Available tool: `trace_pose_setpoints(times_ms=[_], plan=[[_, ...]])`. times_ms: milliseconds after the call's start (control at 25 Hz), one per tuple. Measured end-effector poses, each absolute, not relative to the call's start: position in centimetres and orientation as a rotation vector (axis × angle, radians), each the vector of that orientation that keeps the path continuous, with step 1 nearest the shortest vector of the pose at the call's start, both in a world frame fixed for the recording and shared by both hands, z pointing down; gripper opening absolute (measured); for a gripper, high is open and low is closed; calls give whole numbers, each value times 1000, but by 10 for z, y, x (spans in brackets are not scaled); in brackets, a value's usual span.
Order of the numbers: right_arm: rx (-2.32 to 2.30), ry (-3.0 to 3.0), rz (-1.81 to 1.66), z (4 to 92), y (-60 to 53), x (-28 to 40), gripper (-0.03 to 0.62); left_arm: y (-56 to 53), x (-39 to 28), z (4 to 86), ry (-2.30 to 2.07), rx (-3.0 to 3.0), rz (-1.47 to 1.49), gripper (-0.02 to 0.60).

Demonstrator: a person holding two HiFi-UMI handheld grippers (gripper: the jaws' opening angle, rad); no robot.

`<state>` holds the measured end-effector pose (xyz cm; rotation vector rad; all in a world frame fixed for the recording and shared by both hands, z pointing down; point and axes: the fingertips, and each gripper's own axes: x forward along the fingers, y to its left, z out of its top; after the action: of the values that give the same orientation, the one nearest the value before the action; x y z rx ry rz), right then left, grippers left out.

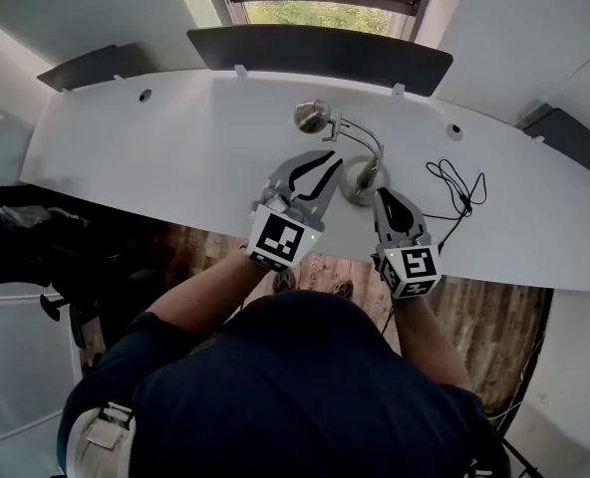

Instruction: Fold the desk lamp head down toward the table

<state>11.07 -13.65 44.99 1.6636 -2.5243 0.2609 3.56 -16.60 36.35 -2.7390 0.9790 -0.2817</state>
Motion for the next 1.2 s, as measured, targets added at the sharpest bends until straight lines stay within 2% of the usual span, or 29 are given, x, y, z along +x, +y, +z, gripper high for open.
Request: trace_pose_setpoints(times_ms=[200, 480, 1200], plan=[[1673, -2487, 277, 467, -146, 116, 66, -176, 35, 362, 997, -2647, -342, 59], [1677, -2425, 308, 493, -160, 123, 102, -186, 39, 365, 994, -2501, -459, 85], [1685, -2347, 297, 536, -197, 129, 157, -200, 44, 381, 970, -2295, -600, 91]])
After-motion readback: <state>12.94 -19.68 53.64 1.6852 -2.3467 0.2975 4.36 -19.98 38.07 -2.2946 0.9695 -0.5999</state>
